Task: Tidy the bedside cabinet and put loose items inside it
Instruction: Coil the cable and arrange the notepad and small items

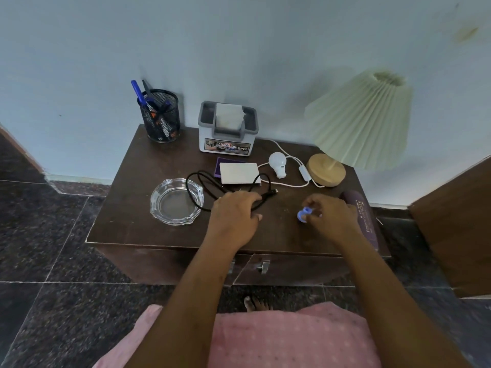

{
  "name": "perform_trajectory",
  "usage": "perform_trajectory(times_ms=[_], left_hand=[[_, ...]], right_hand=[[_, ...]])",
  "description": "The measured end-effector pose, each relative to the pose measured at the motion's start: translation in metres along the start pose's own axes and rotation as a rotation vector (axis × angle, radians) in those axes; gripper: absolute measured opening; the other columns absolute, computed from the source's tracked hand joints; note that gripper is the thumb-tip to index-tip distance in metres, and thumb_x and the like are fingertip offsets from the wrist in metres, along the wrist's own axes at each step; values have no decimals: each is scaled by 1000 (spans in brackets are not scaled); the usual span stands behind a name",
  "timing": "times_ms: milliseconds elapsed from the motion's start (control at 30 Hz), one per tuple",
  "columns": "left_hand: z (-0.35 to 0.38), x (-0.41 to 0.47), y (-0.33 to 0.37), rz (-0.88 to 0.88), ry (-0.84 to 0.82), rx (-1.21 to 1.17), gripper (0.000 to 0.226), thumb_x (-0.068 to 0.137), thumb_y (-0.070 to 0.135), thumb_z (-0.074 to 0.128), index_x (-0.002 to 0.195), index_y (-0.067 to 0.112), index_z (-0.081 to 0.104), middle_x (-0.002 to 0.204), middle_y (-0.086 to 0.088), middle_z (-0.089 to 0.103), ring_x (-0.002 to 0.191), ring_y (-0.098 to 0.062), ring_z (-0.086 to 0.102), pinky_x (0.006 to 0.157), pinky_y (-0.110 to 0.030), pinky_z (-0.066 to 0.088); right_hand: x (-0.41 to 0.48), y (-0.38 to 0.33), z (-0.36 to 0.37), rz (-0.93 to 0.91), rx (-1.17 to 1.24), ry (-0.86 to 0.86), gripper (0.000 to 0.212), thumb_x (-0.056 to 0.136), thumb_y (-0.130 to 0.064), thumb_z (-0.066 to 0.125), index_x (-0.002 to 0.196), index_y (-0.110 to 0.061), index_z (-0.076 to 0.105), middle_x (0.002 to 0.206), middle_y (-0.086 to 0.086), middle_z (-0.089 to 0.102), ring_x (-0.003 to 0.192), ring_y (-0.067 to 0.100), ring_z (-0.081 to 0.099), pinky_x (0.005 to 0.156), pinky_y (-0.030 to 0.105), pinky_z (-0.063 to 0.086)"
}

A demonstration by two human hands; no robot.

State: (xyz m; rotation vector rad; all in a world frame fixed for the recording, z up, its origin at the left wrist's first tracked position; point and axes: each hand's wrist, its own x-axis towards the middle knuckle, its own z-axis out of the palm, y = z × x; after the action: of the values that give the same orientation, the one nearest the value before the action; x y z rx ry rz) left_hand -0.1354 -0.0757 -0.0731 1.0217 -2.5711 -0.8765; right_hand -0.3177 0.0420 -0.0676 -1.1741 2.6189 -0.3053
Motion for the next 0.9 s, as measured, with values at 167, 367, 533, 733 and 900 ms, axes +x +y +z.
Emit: perform_trajectory(times_ms=[167,367,533,733,900], left_hand=[[2,0,-3,-34,-78,-6,39,87,28,61,125,25,56,128,4,57,121,-17,49,103,-38,37],[2,1,-4,-20,-117,-4,35,88,27,60,123,26,56,124,5,59,115,-15,53,101,-37,39],[3,1,-4,-24,-135,-14,33,88,27,60,120,27,57,122,6,60,113,-13,54,101,-37,40],[3,0,-1,-16,-142,-26,32,88,25,61,120,26,58,122,6,60,113,-14,55,101,-39,41],[3,0,-2,-14,-150,-20,33,88,25,60,120,26,57,121,6,60,113,-14,55,102,-39,40]], right_hand=[[3,13,7,-23,-86,54,11,82,-41,65,87,-40,55,92,-9,63,101,15,55,99,43,24],[7,15,6,-19,-91,44,11,81,-36,65,92,-36,65,104,-10,66,104,15,55,105,47,21],[7,17,0,-10,-13,-22,12,80,-29,66,91,-31,66,104,-5,63,97,17,57,100,49,39],[6,23,-3,-8,38,-71,12,79,-21,67,90,-25,70,106,0,64,98,20,58,90,46,49],[8,25,-6,-4,52,-148,19,82,-17,66,100,-21,70,114,2,65,103,19,58,94,43,49]])
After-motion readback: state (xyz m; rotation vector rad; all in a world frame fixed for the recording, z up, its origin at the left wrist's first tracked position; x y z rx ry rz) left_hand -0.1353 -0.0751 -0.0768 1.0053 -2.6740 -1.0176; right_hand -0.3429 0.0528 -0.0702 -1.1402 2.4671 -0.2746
